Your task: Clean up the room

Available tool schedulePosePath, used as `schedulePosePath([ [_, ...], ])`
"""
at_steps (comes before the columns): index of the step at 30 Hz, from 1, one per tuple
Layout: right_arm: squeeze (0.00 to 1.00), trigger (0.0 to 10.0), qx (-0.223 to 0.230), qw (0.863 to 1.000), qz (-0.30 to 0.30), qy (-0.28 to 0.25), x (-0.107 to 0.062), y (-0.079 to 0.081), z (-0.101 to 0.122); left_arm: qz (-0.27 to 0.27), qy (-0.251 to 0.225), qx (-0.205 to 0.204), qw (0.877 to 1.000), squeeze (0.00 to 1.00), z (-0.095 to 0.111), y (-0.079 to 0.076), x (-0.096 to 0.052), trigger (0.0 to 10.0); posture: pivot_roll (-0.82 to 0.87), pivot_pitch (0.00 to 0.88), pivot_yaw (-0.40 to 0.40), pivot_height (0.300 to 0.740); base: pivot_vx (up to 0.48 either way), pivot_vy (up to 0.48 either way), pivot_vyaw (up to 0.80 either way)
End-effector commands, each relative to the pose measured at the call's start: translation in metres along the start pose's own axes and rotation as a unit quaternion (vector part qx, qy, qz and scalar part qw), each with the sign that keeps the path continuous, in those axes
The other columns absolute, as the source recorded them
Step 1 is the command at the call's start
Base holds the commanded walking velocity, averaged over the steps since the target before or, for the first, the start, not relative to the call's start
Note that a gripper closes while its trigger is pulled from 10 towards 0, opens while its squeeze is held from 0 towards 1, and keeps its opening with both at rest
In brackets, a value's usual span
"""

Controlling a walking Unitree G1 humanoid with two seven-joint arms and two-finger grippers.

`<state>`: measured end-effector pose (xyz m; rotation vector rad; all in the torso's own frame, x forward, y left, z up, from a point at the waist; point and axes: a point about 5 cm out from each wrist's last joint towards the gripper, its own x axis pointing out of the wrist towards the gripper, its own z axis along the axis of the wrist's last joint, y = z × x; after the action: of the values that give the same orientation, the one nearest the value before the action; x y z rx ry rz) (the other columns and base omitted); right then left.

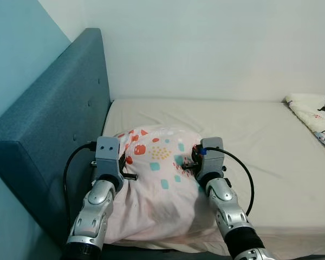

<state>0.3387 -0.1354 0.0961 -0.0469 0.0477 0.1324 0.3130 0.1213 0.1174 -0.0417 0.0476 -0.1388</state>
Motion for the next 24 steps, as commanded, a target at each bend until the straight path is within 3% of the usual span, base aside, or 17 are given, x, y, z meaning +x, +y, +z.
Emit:
schedulePosePath([
  [1,0.00,10.0,0.017,1.000,0.006,-0.025,0.0051,0.0008,0.0120,-0.011,-0.031,0.002,0.999,0.00,0.0111,-0.0079,0.0045,10.0,0.06,0.000,-0.046,0.740,0.000,0.000,0.00],
  [24,0.00,10.0,0.023,0.999,0.006,-0.033,0.0040,-0.0038,0.0133,-0.007,-0.034,0.000,0.999,0.00,0.0108,-0.0065,0.0050,10.0,0.05,0.000,-0.043,0.655,0.000,0.000,0.00],
])
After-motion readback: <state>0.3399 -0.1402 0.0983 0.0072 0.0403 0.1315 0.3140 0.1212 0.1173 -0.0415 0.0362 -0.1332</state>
